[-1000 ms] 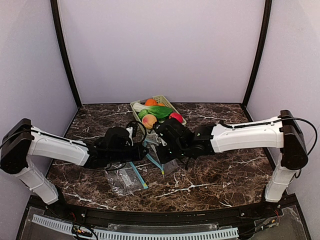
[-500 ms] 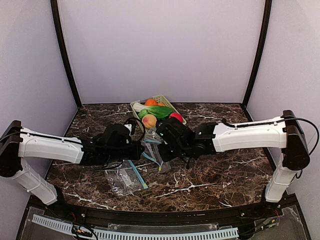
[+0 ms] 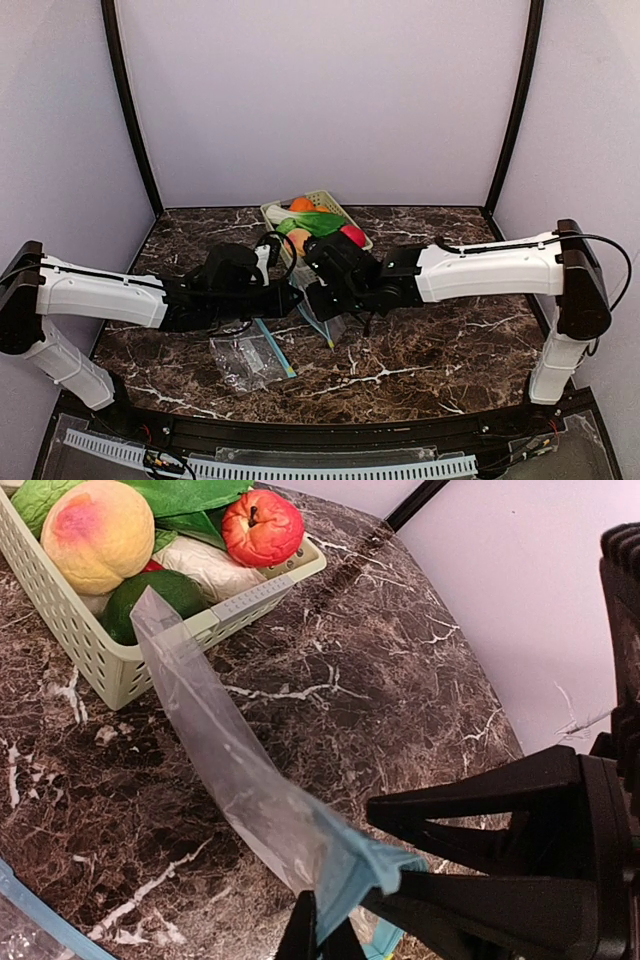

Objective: Place the food in the zip-top bag and seal the zipper
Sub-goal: Open the zipper food storage bag at the center of the board.

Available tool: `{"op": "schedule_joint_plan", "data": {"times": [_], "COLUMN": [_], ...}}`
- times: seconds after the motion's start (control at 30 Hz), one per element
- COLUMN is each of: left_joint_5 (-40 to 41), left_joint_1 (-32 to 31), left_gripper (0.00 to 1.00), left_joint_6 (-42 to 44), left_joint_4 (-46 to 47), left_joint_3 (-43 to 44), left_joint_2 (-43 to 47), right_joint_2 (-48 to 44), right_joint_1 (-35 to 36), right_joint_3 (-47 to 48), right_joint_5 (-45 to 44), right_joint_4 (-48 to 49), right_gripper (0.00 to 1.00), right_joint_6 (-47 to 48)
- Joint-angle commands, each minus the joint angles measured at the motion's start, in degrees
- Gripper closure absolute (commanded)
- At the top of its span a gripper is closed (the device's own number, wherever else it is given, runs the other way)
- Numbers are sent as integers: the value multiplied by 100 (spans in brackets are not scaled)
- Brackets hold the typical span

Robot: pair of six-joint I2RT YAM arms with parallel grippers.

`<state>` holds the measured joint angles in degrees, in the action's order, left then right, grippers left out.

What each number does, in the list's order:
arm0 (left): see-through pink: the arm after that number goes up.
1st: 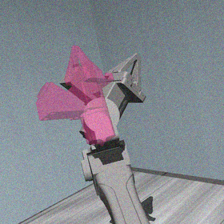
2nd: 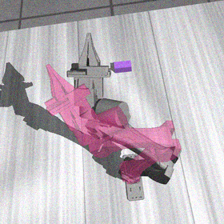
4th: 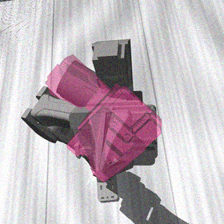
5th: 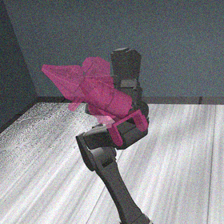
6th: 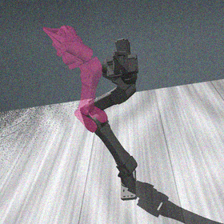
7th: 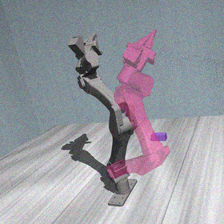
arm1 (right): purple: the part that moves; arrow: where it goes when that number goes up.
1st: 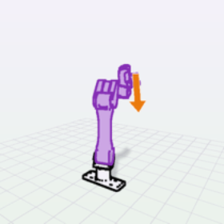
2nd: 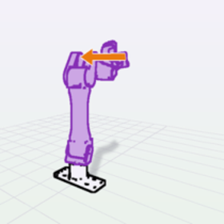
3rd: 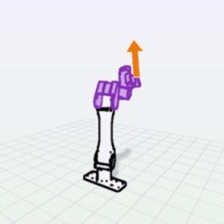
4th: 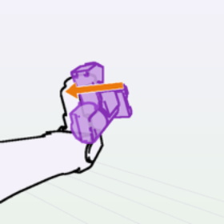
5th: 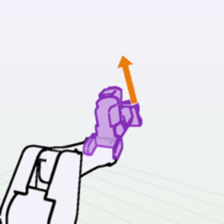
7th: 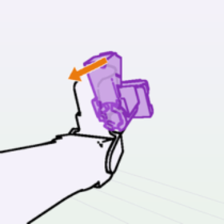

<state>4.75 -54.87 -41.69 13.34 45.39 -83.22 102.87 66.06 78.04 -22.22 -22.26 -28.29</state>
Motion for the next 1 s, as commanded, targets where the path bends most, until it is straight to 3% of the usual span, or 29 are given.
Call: {"op": "schedule_joint_plan", "data": {"times": [0.0,0.23,0.47,0.67,0.97], "left_joint_5": [-201,-167,-32,21,891], "left_joint_1": [-24,-36,-35,-33,-38], "left_gripper": [99,99,99,99,99], "left_joint_6": [-108,-130,-105,-60,338], "left_joint_4": [172,148,-85,-336,-1776], "left_joint_3": [82,9,-39,-35,148], "left_joint_2": [226,423,656,762,982], "right_joint_2": [250,478,603,601,313], "right_joint_1": [60,35,-98,-298,-492], "right_joint_3": [229,353,386,385,74], "right_joint_5": [-175,-592,-940,-940,-995], "right_joint_4": [142,10,-193,-293,-476], "right_gripper": [69,49,38,37,43], "right_joint_6": [69,-123,-393,-460,-632]}}
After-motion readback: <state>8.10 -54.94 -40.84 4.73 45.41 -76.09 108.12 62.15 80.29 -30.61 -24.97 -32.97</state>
